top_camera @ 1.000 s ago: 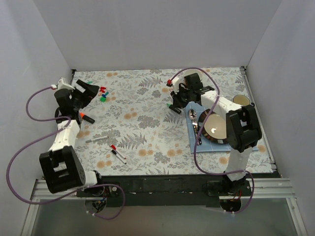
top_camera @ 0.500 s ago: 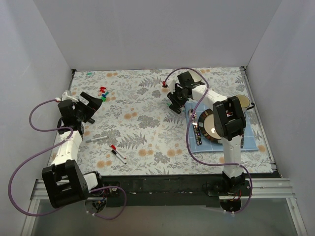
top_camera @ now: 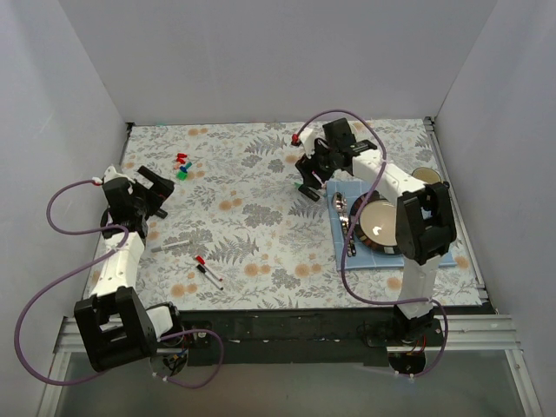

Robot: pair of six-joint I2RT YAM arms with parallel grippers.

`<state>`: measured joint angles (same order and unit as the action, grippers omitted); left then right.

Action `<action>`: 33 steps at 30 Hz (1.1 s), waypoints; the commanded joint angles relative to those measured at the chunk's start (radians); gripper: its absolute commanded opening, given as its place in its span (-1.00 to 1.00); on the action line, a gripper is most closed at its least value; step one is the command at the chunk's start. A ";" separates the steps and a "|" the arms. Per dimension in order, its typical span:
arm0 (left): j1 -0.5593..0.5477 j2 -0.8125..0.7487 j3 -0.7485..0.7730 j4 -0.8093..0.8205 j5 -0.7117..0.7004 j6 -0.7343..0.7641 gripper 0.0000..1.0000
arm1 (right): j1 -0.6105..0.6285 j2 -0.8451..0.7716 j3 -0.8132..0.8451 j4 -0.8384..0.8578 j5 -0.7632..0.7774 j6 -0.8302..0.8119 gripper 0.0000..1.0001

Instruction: Open the pen caps

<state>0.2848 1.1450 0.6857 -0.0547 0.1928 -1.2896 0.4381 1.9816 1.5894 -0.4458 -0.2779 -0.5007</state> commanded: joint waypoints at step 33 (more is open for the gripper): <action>0.004 0.050 0.031 -0.103 -0.181 -0.017 0.93 | 0.001 -0.237 -0.204 0.130 -0.386 0.045 0.45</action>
<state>0.2852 1.1690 0.6853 -0.1165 0.0650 -1.2812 0.4381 1.7905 1.3922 -0.3546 -0.6178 -0.4686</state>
